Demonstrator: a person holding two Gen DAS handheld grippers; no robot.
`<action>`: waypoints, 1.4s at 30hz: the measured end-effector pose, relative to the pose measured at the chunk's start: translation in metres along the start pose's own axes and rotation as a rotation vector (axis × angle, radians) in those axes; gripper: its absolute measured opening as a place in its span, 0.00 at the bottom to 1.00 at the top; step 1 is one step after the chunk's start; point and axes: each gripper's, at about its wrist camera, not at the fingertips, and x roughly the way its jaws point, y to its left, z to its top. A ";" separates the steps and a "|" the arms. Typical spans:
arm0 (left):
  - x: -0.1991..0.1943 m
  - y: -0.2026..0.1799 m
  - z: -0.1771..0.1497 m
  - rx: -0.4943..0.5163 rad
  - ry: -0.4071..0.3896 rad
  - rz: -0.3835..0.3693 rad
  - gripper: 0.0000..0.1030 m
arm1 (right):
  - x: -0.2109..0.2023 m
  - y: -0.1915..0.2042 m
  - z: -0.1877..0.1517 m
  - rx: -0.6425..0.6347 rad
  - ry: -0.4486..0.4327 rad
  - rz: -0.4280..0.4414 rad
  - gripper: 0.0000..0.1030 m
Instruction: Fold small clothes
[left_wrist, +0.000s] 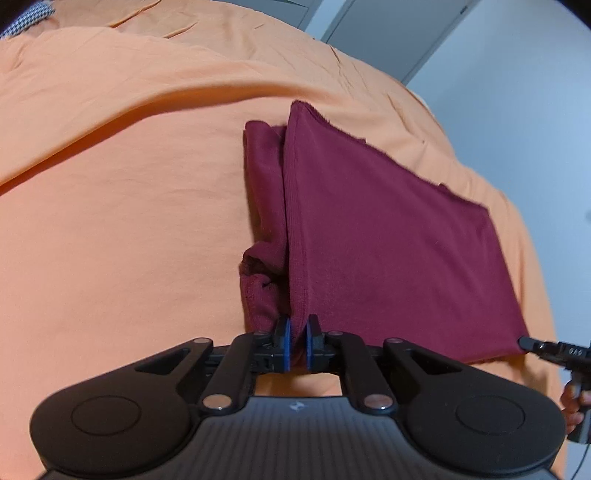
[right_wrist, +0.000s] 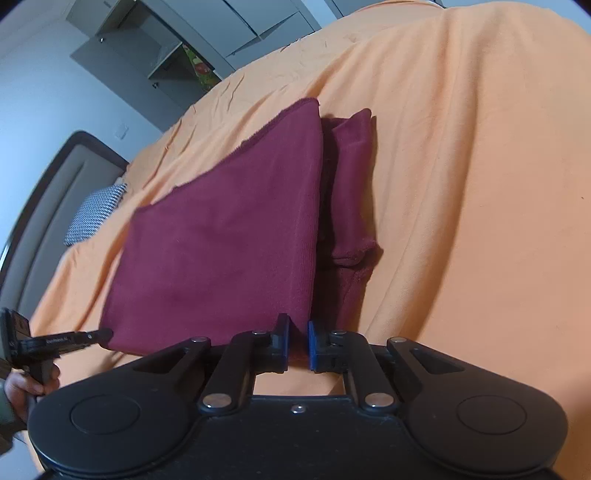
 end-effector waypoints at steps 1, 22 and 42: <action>-0.005 -0.001 0.001 -0.003 -0.002 -0.015 0.06 | -0.004 0.000 0.002 0.003 -0.001 0.008 0.09; -0.019 -0.042 0.013 0.164 0.004 0.130 0.35 | -0.056 0.065 0.010 -0.124 -0.054 -0.198 0.36; 0.052 -0.004 0.082 -0.077 -0.136 0.077 0.49 | -0.127 0.128 -0.015 -0.099 -0.091 -0.322 0.53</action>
